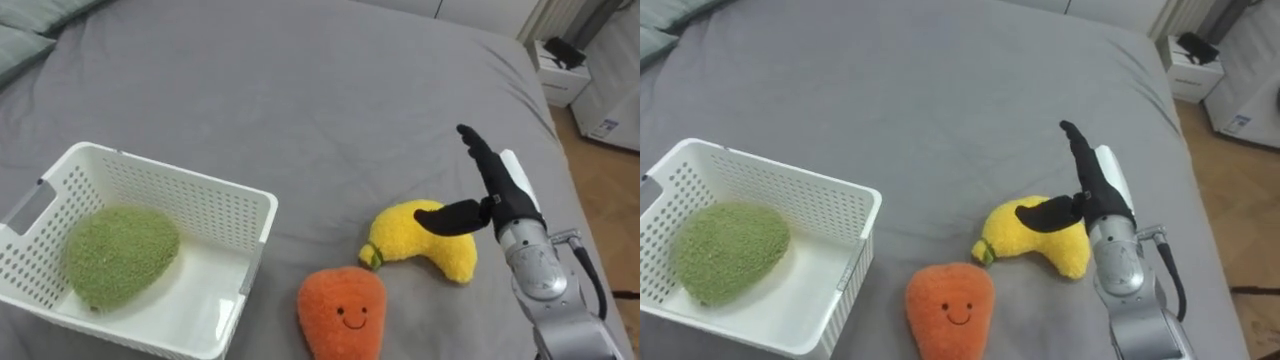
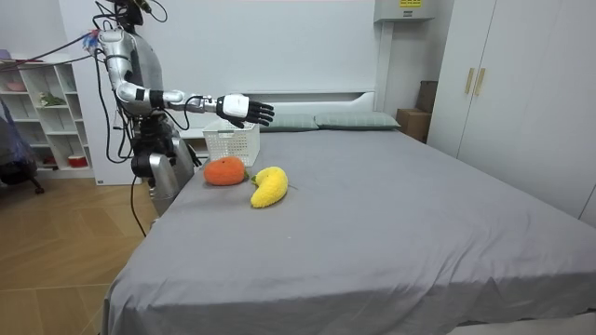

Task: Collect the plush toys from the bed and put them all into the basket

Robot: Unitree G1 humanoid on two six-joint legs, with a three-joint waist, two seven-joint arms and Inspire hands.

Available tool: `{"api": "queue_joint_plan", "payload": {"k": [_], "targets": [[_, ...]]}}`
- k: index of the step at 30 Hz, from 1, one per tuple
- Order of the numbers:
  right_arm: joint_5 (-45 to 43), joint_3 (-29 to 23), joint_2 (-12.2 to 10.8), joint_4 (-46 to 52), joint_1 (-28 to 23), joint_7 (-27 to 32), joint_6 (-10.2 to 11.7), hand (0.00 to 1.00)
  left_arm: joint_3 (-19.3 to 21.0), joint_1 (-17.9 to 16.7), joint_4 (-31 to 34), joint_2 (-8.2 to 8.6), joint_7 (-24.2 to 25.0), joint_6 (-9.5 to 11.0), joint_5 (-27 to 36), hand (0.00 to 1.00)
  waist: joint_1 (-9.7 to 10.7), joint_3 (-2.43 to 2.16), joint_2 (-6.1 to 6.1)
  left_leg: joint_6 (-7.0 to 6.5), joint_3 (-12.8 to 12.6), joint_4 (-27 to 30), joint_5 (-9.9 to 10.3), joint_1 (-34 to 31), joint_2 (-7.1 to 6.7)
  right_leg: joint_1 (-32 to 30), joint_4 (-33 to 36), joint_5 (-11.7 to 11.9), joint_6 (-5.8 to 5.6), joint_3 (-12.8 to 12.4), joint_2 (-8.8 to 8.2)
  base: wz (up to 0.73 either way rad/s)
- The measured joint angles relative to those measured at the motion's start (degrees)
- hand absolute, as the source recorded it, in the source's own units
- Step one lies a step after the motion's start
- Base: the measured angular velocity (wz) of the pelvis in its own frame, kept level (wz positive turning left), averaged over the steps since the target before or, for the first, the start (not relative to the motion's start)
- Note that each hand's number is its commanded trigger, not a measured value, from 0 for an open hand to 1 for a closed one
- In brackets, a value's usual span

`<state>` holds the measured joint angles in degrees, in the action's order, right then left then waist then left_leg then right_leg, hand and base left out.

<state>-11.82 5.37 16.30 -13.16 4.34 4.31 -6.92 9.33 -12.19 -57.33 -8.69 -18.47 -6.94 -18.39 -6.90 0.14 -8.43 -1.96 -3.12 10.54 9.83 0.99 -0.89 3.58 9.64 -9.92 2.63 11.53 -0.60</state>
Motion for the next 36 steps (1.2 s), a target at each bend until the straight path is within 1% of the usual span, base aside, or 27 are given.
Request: {"api": "queue_joint_plan", "payload": {"k": [1, 3, 4, 5, 7, 8, 10, 11, 13, 14, 15, 18, 22, 24, 25, 28, 31, 33, 36], "targets": [[-0.03, 0.0, 0.0, -0.98, 0.0, 0.01, -0.01, 0.0, 0.01, -0.15, 0.0, -0.52, 0.0, 0.25, 0.01, 0.0, -0.35, -0.27, -0.4, 0.0, -0.04, -0.08, 0.0, -0.44, 0.01, -0.56, 0.07, 0.0, 0.0, -0.11, 0.01, -0.04], [0.39, -0.01, 0.12, -2.7, 0.09, 0.57, 0.06, 0.0, 0.03, -0.28, -0.05, -1.58, 0.01, 0.61, 0.12, 0.0, -1.06, 0.01, -0.85, 0.0, -0.12, -0.08, 0.0, -0.63, 0.09, -0.79, 0.09, 0.16, 0.0, -0.39, 0.14, -0.05], [0.53, -0.01, 0.12, -3.38, 0.18, 0.7, 0.07, 0.0, 0.07, -0.27, -0.05, -1.75, 0.01, 0.66, 0.12, 0.0, -1.23, 0.08, -0.8, -0.01, -0.12, -0.09, 0.02, -0.71, 0.1, -0.88, 0.1, 0.17, -0.01, -0.39, 0.13, -0.03], [0.68, 0.0, 0.11, -5.02, 0.63, 0.95, 0.09, 0.0, 0.09, -0.13, -0.06, -1.96, 0.04, 0.71, 0.28, 0.0, -1.45, 0.11, -0.75, -0.04, -0.12, -0.06, 0.05, -1.13, 0.1, -1.35, 0.18, 0.24, -0.01, -0.37, 0.12, 0.0], [0.52, 0.04, 0.14, -7.53, 2.17, 1.13, 0.11, 0.0, 0.09, 0.49, 0.01, -2.04, 0.05, 0.82, 0.67, 0.0, -1.42, 0.0, -0.9, -0.06, 0.01, 0.57, 0.06, -2.7, 0.16, -2.62, 0.24, 0.54, 0.03, -0.04, 0.09, 0.04], [0.52, 0.08, 0.14, -9.34, 3.49, 1.47, 0.35, 0.0, 0.01, 1.21, -0.01, -2.03, 0.11, 0.87, 0.82, 0.0, -1.37, 0.02, -0.91, -0.1, 0.08, 1.17, 0.08, -3.77, 0.21, -3.5, 0.23, 0.81, 0.04, 0.03, 0.11, 0.0], [0.77, 0.24, 0.19, -11.99, 4.78, 2.23, 1.37, 0.0, -0.51, 1.58, -0.08, -2.14, 0.09, 1.03, 1.18, 0.0, -1.45, 0.25, -0.67, -0.15, 0.13, 1.69, 0.09, -5.43, 0.23, -4.6, 0.24, 1.17, 0.01, 0.31, 0.1, 0.04], [1.79, 0.44, 0.23, -15.51, 6.6, 2.62, 2.26, 0.0, -1.61, 2.3, -0.11, -2.4, 0.13, 1.12, 2.73, 0.0, -1.38, 0.43, -0.42, -0.38, 0.35, 2.2, 0.25, -6.71, 0.22, -5.44, 0.28, 1.31, -0.08, 0.9, 0.04, 0.09], [2.74, 0.54, 0.53, -20.19, 9.18, 3.34, 2.21, 0.0, -3.04, 3.08, -0.28, -2.59, 0.23, 1.15, 4.4, 0.0, -1.56, 0.43, -0.5, -0.55, 0.66, 2.64, 0.14, -8.69, 0.16, -7.24, 0.54, 1.65, -0.15, 1.17, -0.07, 0.09], [3.29, 0.65, 0.75, -22.98, 10.83, 3.77, 2.47, 0.0, -3.67, 3.95, -0.33, -2.71, 0.42, 1.15, 4.23, 0.0, -1.58, 0.62, -0.28, -0.68, 0.72, 3.15, 0.04, -9.97, 0.14, -8.47, 0.71, 1.83, -0.18, 1.32, -0.13, 0.05], [3.59, 0.66, 0.81, -24.55, 11.63, 3.95, 2.59, 0.0, -3.87, 4.03, -0.34, -2.8, 0.48, 1.16, 4.21, 0.0, -1.65, 0.7, -0.21, -0.76, 0.73, 3.25, -0.04, -10.58, 0.11, -8.98, 0.85, 1.86, -0.19, 1.37, -0.17, 0.05], [3.9, 0.7, 1.5, -31.42, 15.04, 4.37, 2.69, 0.0, -3.86, 4.4, -0.18, -3.61, 0.55, 1.47, 4.3, 0.0, -2.09, 0.71, -0.22, -0.9, 0.43, 3.28, -0.26, -12.69, 0.0, -11.27, 1.14, 1.96, -0.24, 1.64, -0.34, 0.0], [5.88, 0.72, 2.8, -35.06, 16.6, 4.62, 3.23, 0.0, -3.94, 4.59, 0.0, -3.78, 0.55, 1.97, 4.49, 0.0, -2.88, 0.74, -0.18, -0.9, 0.66, 3.47, -0.32, -13.89, -0.01, -12.46, 1.03, 1.98, -0.22, 2.11, -0.39, 0.05], [7.06, 1.27, 3.47, -36.33, 17.13, 5.02, 3.3, 0.0, -4.03, 4.77, 0.1, -3.78, 0.55, 2.34, 4.92, 0.0, -3.15, 0.78, -0.13, -0.89, 0.9, 3.5, -0.32, -14.54, -0.01, -13.01, 0.99, 1.98, -0.21, 2.63, -0.4, 0.07], [6.95, 1.89, 3.81, -37.8, 17.93, 5.07, 3.72, 0.0, -4.03, 4.79, 0.08, -3.77, 0.54, 2.41, 5.54, 0.0, -3.18, 0.8, -0.11, -0.88, 0.91, 3.51, -0.33, -14.99, -0.01, -13.48, 0.98, 1.98, -0.21, 2.83, -0.41, 0.04], [6.87, 2.4, 3.97, -42.31, 19.52, 5.68, 4.46, 0.0, -4.06, 4.96, 0.06, -3.78, 0.5, 2.51, 6.42, 0.0, -3.18, 1.1, 0.26, -0.88, 0.91, 3.6, -0.33, -15.66, -0.02, -13.94, 0.89, 1.98, -0.21, 3.37, -0.45, 0.05], [6.65, 3.59, 4.3, -45.56, 20.6, 6.51, 4.64, 0.0, -4.83, 5.5, -0.01, -3.94, -0.03, 2.72, 6.62, 0.0, -3.58, 1.33, 0.59, -0.88, 0.99, 3.5, -0.35, -16.54, -0.02, -14.81, 0.87, 1.98, -0.2, 3.58, -0.46, 0.01], [5.04, 4.11, 4.48, -48.53, 21.82, 7.12, 5.58, 0.0, -5.27, 5.91, -0.04, -3.95, -0.01, 3.43, 6.59, 0.0, -3.98, 1.54, 0.89, -0.87, 1.25, 3.4, -0.36, -16.63, -0.02, -14.94, 0.85, 1.98, -0.2, 3.58, -0.45, 0.0], [4.46, 4.66, 5.14, -50.73, 22.47, 7.63, 6.26, 0.0, -5.55, 6.39, -0.03, -3.94, -0.01, 3.91, 6.59, 0.0, -4.54, 1.68, 1.11, -0.84, 1.41, 3.31, -0.38, -16.6, -0.03, -14.94, 0.84, 1.98, -0.2, 3.72, -0.44, 0.01]]}}
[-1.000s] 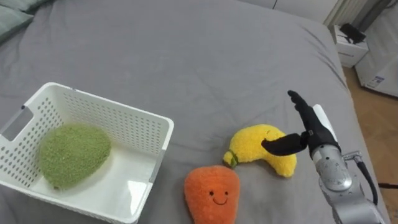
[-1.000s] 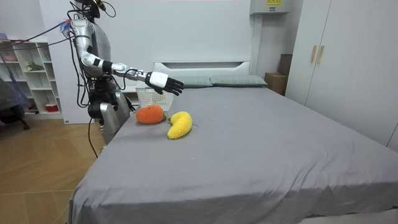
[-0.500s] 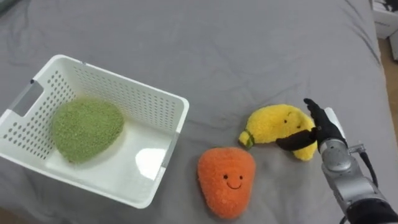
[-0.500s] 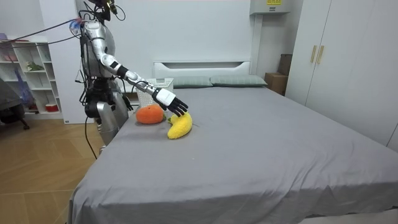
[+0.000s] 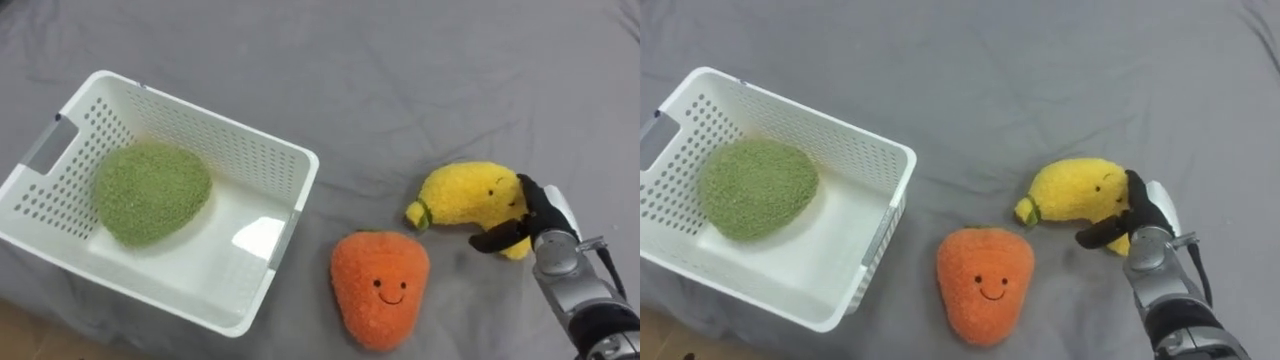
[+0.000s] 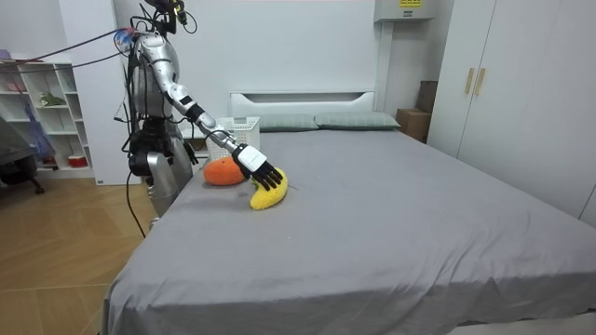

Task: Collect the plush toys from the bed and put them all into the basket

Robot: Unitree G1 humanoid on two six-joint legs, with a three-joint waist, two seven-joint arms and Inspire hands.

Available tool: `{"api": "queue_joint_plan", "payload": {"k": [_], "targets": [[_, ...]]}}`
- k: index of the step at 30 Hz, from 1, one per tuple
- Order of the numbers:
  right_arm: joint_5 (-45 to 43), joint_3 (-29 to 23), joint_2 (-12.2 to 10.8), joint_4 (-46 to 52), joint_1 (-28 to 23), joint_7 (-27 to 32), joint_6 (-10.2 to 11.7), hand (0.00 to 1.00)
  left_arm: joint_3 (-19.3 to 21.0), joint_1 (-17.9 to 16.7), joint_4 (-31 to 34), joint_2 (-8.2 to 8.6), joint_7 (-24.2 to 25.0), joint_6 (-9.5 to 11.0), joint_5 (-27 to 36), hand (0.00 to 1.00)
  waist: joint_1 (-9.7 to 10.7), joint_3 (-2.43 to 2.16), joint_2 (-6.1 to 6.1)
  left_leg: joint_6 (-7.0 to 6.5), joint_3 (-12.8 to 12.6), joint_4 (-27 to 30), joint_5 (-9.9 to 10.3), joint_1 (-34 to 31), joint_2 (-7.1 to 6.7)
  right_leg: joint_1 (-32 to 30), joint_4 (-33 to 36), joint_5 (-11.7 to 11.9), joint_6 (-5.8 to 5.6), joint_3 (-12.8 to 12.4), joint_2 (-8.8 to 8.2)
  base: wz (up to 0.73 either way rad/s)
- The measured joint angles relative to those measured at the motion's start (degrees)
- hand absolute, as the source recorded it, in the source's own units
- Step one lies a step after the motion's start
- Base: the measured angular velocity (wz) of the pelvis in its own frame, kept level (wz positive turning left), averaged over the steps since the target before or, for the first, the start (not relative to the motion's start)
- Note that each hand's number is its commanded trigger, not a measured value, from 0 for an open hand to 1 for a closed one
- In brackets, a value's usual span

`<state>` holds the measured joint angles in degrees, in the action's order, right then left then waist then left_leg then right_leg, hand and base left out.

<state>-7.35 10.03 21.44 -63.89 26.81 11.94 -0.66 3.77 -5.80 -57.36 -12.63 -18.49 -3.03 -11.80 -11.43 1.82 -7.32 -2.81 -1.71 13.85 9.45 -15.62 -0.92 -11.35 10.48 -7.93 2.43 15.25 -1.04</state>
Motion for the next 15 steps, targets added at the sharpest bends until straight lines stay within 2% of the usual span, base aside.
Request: {"api": "queue_joint_plan", "payload": {"k": [3, 5, 6, 7, 8, 11, 15], "targets": [[-0.04, 0.0, 0.57, -1.19, 0.79, 0.05, 0.07, 0.0, -0.65, 0.03, -0.04, 0.08, 0.07, 0.16, 0.09, 0.0, -0.28, 0.22, 0.32, 0.0, 0.17, -0.03, -0.01, -0.13, -0.02, -0.05, -0.01, 0.0, 0.0, 0.35, -0.01, 0.01], [-0.37, 0.01, 0.91, -2.06, 1.45, 0.1, 0.07, 0.0, -0.7, 0.07, -0.05, 0.12, 0.39, 0.16, 1.61, 0.0, -0.39, 0.18, 0.45, 0.03, 0.29, 0.06, -0.06, -0.67, -0.02, -0.53, 0.01, 0.0, 0.01, 0.69, -0.03, 0.0], [-0.5, 0.01, 0.94, -2.62, 1.83, 0.11, 0.06, 0.17, -0.71, 0.07, 0.0, 0.12, 0.49, 0.17, 2.24, 0.0, -0.39, 0.18, 0.45, 0.04, 0.31, 0.09, -0.1, -0.87, -0.03, -0.72, 0.01, 0.01, 0.02, 0.7, -0.04, 0.0], [-0.5, 0.06, 0.96, -3.21, 2.22, 0.11, -0.06, 0.8, -0.76, 0.08, -0.03, 0.13, 0.68, 0.15, 3.33, 0.0, -0.42, 0.22, 0.51, 0.06, 0.38, 0.09, -0.18, -1.07, -0.04, -0.89, -0.01, 0.02, 0.04, 0.75, -0.04, 0.0], [-0.45, 0.15, 0.97, -3.73, 2.43, 0.11, -0.13, 1.0, -0.89, 0.08, -0.05, 0.13, 0.76, 0.05, 4.67, 0.0, -0.54, 0.25, 0.61, 0.08, 0.42, 0.08, -0.19, -1.07, -0.04, -0.89, -0.01, 0.02, 0.04, 0.77, -0.04, 0.0], [-0.35, 1.92, 1.65, -5.27, 3.33, 0.19, -0.52, 1.0, -2.29, 0.09, -0.06, 0.08, 0.76, 0.03, 7.75, 0.0, -1.06, 0.23, 0.98, 0.08, 0.56, 0.07, -0.23, -1.15, -0.06, -0.9, -0.01, 0.02, 0.04, 0.91, -0.06, 0.02], [-0.17, 4.18, 4.52, -6.84, 4.37, 1.27, -0.72, 1.0, -4.83, 0.49, -0.12, -0.02, 0.77, -0.43, 8.18, 0.0, -1.72, 0.22, 0.99, 0.09, 1.09, -0.15, -0.7, -1.36, -0.31, -0.9, -0.01, 0.02, 0.04, 2.15, -0.3, 0.11]]}}
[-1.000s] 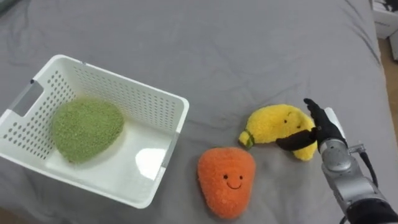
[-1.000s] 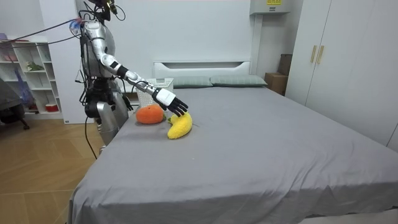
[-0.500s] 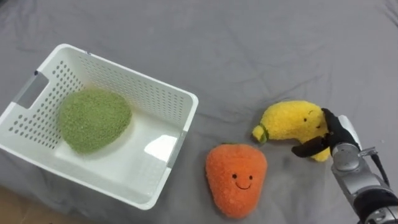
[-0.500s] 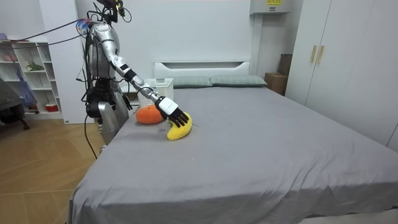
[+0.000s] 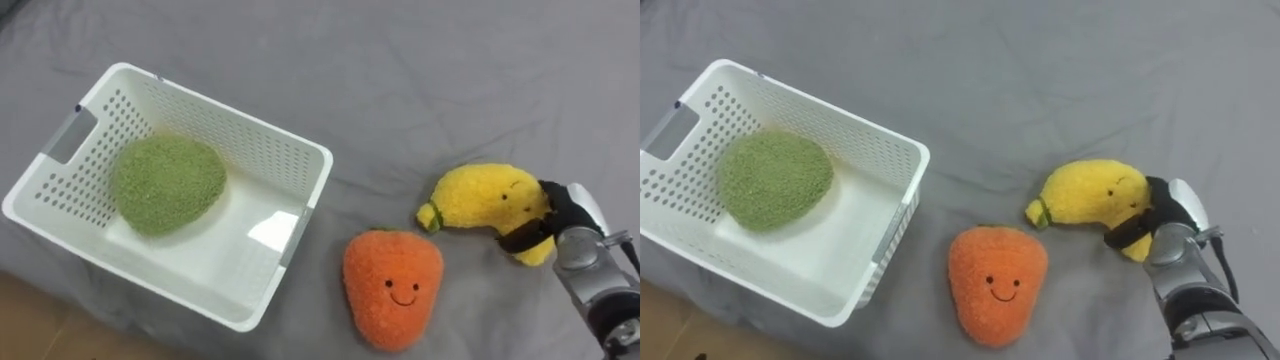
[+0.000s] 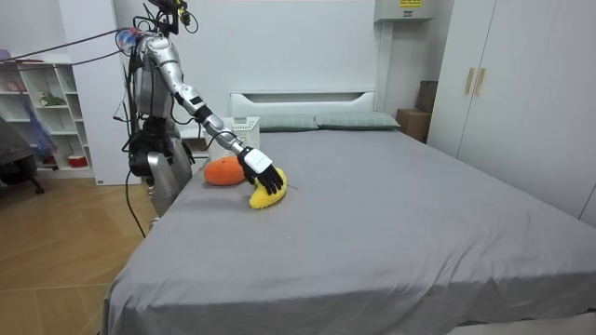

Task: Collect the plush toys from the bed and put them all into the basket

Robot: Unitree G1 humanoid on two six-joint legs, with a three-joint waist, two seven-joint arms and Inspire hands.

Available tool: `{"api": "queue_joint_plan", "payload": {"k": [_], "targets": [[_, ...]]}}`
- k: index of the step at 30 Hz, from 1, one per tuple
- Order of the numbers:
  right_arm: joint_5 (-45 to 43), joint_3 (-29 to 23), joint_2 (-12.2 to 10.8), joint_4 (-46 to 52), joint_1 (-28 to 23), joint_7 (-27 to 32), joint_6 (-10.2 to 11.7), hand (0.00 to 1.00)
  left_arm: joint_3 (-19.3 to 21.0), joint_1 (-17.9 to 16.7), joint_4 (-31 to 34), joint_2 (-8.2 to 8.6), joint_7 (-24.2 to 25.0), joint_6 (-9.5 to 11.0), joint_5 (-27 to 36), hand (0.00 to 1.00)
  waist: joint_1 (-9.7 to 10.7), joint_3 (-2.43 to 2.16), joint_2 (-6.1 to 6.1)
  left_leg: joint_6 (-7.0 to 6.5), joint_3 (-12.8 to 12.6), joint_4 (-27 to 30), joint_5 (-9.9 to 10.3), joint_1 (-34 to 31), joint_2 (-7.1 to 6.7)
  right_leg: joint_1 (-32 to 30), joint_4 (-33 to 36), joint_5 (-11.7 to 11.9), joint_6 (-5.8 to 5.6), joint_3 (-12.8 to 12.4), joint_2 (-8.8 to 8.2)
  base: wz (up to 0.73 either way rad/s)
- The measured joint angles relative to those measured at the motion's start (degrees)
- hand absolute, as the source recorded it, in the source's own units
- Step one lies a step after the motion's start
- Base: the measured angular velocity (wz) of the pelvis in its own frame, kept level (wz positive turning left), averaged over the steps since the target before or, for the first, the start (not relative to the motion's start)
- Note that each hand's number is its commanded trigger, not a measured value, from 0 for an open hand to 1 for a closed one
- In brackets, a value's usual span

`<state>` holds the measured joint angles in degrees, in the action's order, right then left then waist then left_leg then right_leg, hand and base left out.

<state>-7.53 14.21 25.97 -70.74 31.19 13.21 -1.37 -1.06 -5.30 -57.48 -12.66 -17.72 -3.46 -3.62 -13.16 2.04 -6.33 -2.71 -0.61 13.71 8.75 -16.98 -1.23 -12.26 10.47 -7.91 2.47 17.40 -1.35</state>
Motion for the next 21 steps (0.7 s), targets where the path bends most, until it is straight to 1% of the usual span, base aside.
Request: {"api": "queue_joint_plan", "payload": {"k": [4, 7, 13, 18, 21], "targets": [[-0.02, 1.08, 0.3, -1.01, 0.63, -0.15, -0.17, 1.0, -1.68, 0.1, -0.05, 0.0, 0.03, -0.02, 1.82, 0.0, 0.02, 0.02, -0.03, -0.09, 0.34, -0.04, -0.2, -0.03, -0.17, 0.02, 0.02, 0.0, 0.01, 0.12, -0.15, 0.01], [0.27, 2.72, 0.28, -1.31, 0.61, -0.29, -1.24, 1.0, -2.52, 0.18, -0.08, -0.02, 0.53, 0.05, 1.86, 0.0, -0.02, 0.11, -0.18, -0.25, 0.47, -0.12, -0.45, -0.19, -0.41, -0.04, 0.04, 0.0, 0.0, 0.33, -0.41, 0.04], [0.4, 4.0, 0.28, -2.14, 0.62, -0.73, -1.23, 1.0, -2.66, 0.57, -0.08, -0.4, 0.59, 0.1, 1.87, 0.0, -0.35, 0.43, -0.83, -0.32, 0.77, -0.09, -0.51, -0.44, -0.48, -0.1, 0.13, 0.01, -0.01, 0.88, -0.52, 0.03], [0.4, 3.98, 0.28, -2.16, 0.62, -0.86, -1.21, 1.0, -2.7, 0.59, 0.03, -0.84, 0.91, 0.22, 1.85, 0.0, 0.13, 0.42, -0.89, -0.3, 0.91, -0.08, -0.53, -0.65, -0.49, -0.1, 0.12, 0.02, -0.01, 1.42, -0.53, 0.05], [0.3, 3.7, 0.29, -2.16, 0.61, -0.87, -1.17, 1.0, -2.62, 0.78, 0.25, -0.97, 0.91, 0.72, 1.84, 0.0, 0.31, 0.41, -0.87, -0.3, 0.91, 0.07, -0.52, -0.81, -0.51, -0.11, 0.07, 0.02, -0.01, 1.63, -0.53, 0.03]]}}
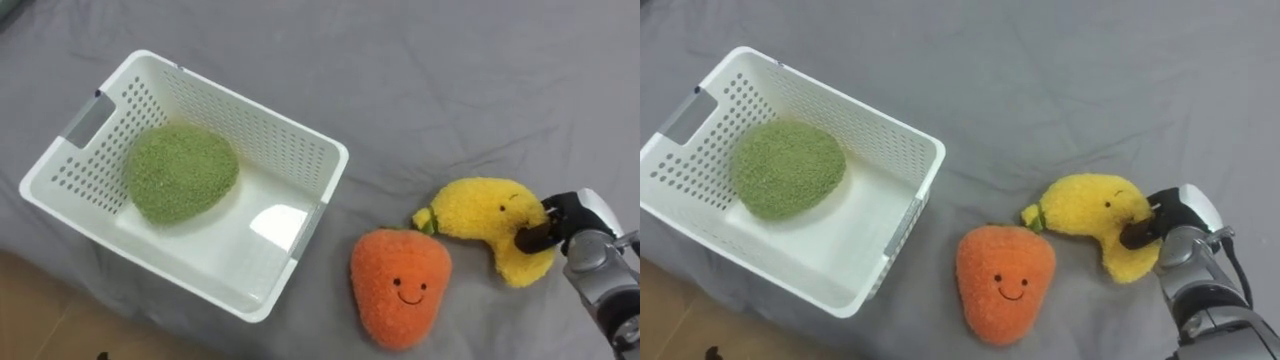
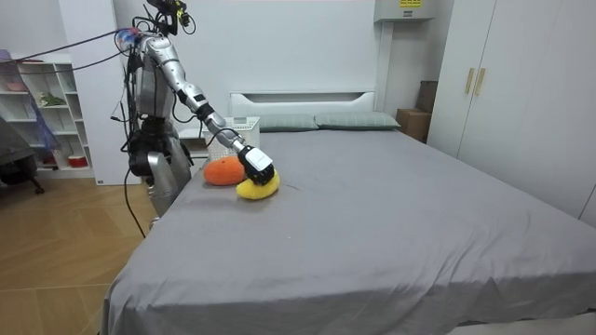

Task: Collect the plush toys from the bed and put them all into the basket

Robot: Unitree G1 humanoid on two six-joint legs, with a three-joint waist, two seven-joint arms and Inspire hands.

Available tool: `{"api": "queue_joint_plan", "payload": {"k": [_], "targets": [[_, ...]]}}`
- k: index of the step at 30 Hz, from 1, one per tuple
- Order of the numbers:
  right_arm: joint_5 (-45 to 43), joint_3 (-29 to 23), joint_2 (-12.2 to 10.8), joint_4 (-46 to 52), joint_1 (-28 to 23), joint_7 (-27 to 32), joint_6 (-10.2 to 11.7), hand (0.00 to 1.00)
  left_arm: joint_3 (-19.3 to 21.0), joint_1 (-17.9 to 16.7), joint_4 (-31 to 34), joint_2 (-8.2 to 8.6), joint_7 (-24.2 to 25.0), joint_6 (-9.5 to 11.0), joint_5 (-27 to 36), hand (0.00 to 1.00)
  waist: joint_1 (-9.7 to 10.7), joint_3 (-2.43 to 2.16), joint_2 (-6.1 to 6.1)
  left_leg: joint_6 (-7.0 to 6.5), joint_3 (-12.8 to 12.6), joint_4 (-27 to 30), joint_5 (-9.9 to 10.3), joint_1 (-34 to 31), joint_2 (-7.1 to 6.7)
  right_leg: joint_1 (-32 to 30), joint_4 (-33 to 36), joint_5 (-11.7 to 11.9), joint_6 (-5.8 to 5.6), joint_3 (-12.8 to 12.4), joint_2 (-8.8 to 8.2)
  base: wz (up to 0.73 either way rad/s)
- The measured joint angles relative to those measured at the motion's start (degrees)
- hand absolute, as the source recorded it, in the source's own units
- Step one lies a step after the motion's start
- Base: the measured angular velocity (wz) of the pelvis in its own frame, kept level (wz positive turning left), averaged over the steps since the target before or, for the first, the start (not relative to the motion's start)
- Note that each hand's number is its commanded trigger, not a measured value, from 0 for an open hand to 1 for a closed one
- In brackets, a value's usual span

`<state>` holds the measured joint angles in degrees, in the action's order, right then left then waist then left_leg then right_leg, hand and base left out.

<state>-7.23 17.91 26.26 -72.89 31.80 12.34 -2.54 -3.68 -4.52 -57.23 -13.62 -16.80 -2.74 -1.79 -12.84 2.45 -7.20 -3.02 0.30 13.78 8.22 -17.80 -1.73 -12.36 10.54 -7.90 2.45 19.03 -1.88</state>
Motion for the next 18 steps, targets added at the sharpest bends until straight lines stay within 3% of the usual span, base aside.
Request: {"api": "queue_joint_plan", "payload": {"k": [6, 9, 18], "targets": [[-0.04, -1.3, 0.04, 0.09, -1.12, 0.0, 0.74, 1.0, 0.57, -0.02, 0.26, -0.55, 0.0, 0.65, -1.04, 0.0, -0.14, -0.17, 0.07, -0.01, 0.04, 0.11, -0.01, 0.38, -0.02, 0.39, 0.02, 0.0, 0.0, 0.06, -0.02, 0.0], [-0.22, -2.29, 0.03, 2.37, -2.53, 0.0, 0.74, 1.0, 1.68, -0.06, 0.31, -0.76, -0.01, 0.65, -1.19, 0.0, 0.06, -0.66, 0.16, -0.01, 0.0, 0.12, -0.13, 0.51, -0.03, 0.43, 0.07, 0.0, 0.0, -0.25, -0.05, -0.02], [-1.07, -5.51, 0.03, 15.27, -7.52, 0.11, 0.65, 1.0, 2.93, -1.73, 1.49, -0.76, -0.54, 0.78, -1.1, 0.0, 1.94, -1.5, 0.1, -0.01, -1.8, -0.73, -0.16, 4.4, 0.18, 3.38, 0.06, 0.0, 0.0, -1.54, -0.01, -0.09]]}}
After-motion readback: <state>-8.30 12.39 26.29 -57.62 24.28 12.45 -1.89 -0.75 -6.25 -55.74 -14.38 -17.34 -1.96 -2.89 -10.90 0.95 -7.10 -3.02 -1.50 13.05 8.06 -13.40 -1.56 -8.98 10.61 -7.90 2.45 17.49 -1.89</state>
